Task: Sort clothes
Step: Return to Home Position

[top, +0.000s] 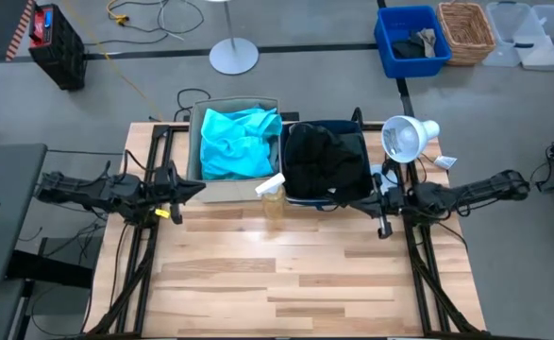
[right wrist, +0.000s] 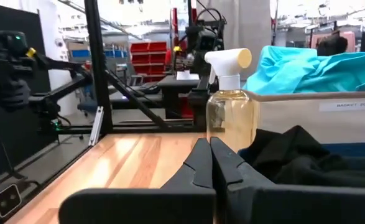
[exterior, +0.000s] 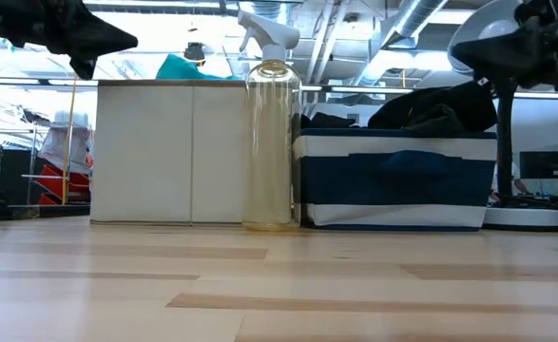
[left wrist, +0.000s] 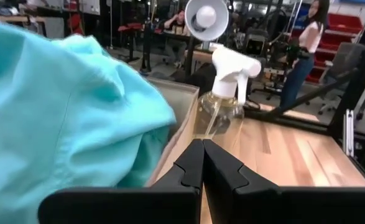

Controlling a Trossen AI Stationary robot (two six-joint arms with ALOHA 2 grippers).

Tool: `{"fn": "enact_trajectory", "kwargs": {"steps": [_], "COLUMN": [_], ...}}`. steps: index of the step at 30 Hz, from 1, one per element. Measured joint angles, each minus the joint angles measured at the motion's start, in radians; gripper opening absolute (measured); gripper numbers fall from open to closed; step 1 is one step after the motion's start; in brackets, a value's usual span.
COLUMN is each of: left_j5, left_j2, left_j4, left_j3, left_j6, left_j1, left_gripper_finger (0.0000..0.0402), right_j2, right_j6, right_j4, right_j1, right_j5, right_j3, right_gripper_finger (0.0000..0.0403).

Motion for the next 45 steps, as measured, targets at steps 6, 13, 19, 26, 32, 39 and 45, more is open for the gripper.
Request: {"fn": "enact_trajectory", "kwargs": {"steps": [6,13,19,26,32,39,45], "left_j5": [0.003,0.024,0.080,0.152,0.152,0.143,0.142], "left_j2": [-0.082,-0.165,-0.223,-0.250,-0.251,-0.250,-0.246], "left_j4": [-0.092,-0.068,0.013,0.024,0.033,0.014,-0.064], "left_j3": [0.000,-0.099,-0.198,-0.267,-0.274,-0.275,-0.273], "left_j6": [-0.010,-0.036,-0.042,-0.052,-0.055,-0.106,-0.220], "left_j1": [0.000,0.000,0.000,0.000,0.000,0.000,0.000], "left_gripper_finger": [0.0000,0.0000,0.0000,0.0000,0.0000,0.0000,0.0000], "right_j2": [-0.137,-0.286,-0.289,-0.288,-0.288,-0.288,-0.288], "right_j6": [-0.030,-0.034,-0.058,-0.050,-0.049,0.040,0.052], "right_j4": [-0.165,-0.345,-0.354,-0.357,-0.353,-0.362,-0.361], "right_j1": [-0.002,-0.002,-0.002,-0.002,-0.002,-0.001,-0.001], "right_j5": [-0.008,-0.008,-0.010,-0.010,-0.010,-0.010,-0.010], "right_j3": [-0.021,-0.021,-0.021,-0.021,-0.021,-0.021,-0.021], "right_gripper_finger": [0.0000,0.0000,0.0000,0.0002,0.0012,0.0019,0.0019]}}
